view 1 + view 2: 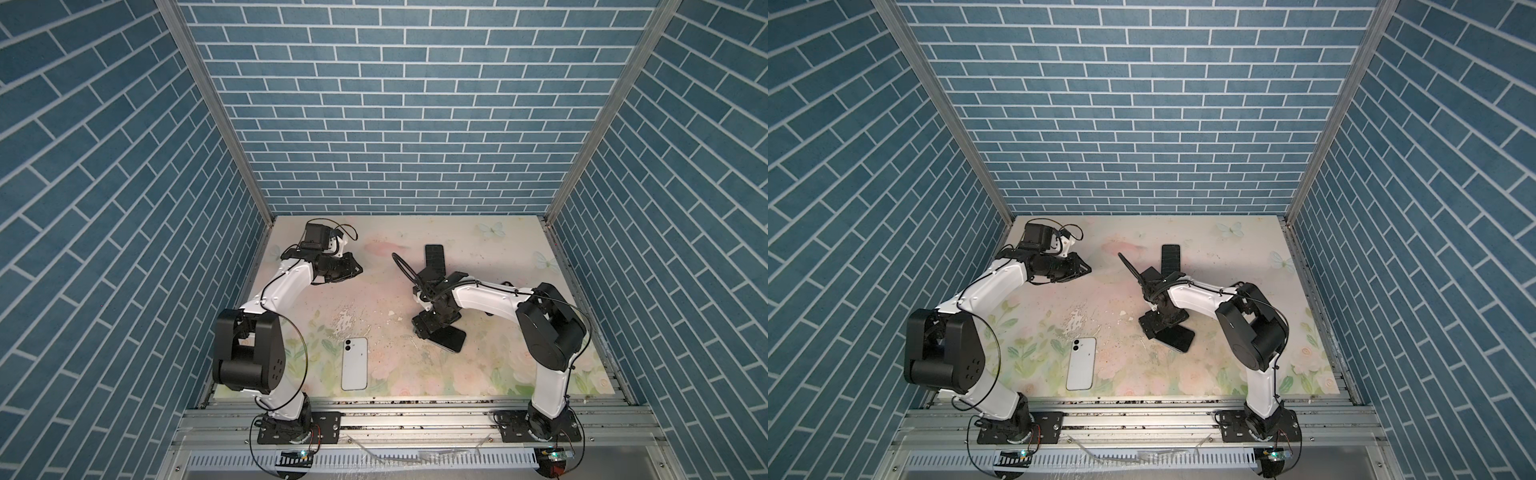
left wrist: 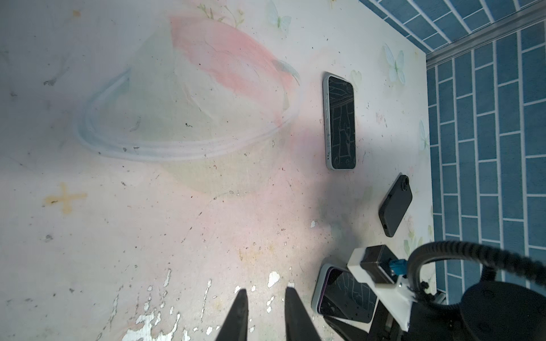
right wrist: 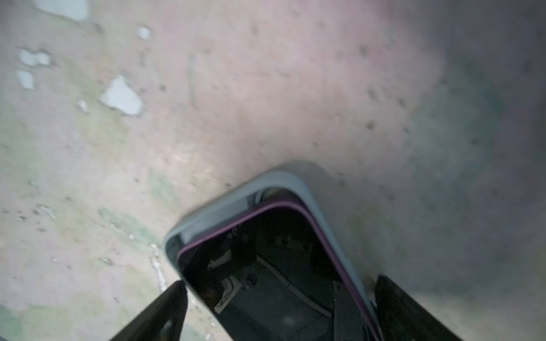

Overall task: Put the phone into the phone case
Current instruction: 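Press the phone down into the case and open the right gripper, then bring the left gripper to the cased phone while the right gripper grips its other end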

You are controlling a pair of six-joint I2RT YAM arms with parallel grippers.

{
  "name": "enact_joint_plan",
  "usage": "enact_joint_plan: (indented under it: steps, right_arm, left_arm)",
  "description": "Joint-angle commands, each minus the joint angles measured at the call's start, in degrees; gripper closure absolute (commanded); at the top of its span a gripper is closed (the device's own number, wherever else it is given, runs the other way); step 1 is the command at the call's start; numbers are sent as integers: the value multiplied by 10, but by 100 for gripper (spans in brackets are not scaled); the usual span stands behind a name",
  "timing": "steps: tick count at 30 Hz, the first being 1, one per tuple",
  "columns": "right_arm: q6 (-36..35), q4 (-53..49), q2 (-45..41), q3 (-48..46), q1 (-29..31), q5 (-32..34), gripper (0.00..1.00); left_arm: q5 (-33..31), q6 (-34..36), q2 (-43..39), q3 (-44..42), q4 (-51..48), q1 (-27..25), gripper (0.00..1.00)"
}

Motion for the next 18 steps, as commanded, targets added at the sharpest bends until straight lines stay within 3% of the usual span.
enact_joint_plan:
  steps: [1,5,7,13,18]
  right_arm:
    - [12,-14,30,29,41,-17,3]
    - [38,-10,24,41,65,-2,1]
    - [52,-14,1,34,64,52,1]
    - [78,-9,-146,-38,53,158,1]
    - [113,-8,-254,-128,23,133,4]
  left_arm:
    - [1,1,3,-2,-4,3,75]
    - [1,1,1,-2,-6,3,75]
    - [2,1,2,-2,-6,3,75]
    - [16,1,21,0,-8,-7,75]
    - [5,10,11,-13,4,-36,63]
